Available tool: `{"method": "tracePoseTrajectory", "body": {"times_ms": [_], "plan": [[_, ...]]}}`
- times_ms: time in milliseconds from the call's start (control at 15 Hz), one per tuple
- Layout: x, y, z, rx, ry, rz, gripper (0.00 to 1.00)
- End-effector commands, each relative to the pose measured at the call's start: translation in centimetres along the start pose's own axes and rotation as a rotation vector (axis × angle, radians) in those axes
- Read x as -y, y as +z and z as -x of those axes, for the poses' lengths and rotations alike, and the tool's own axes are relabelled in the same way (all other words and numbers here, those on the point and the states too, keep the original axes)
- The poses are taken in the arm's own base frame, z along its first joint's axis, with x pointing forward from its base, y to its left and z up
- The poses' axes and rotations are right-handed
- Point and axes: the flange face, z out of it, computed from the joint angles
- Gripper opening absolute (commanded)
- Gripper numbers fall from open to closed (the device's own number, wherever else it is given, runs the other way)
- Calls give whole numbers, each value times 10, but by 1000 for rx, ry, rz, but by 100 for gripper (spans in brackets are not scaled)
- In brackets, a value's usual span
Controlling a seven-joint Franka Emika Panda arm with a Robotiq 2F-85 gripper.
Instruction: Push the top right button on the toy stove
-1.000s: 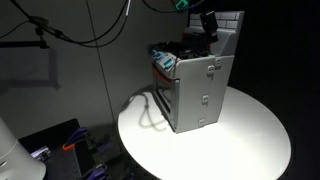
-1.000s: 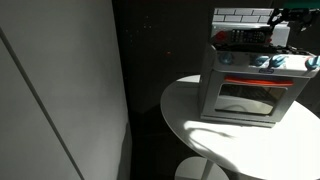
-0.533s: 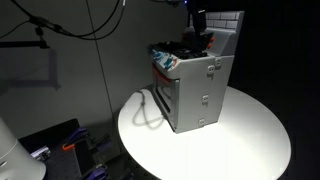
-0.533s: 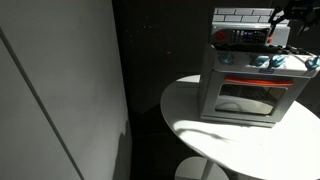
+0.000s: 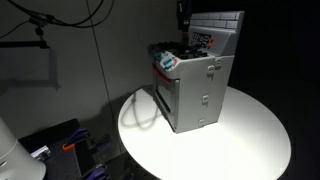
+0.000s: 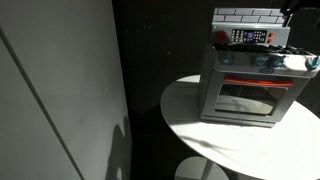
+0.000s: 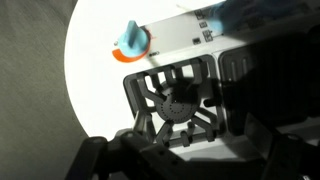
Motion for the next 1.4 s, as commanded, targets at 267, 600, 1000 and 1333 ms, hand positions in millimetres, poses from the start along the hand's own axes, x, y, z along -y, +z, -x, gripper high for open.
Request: {"method": "tracePoseTrajectory", "body": {"times_ms": [267,600,1000,1333], "plan": [[-33,-31,51,87,-184,7,100],[-53,-40,88,109,-303,4,100],[-69,-46,122,120,-364,5,100],[-66,-43,121,112,-347,22,100]]}}
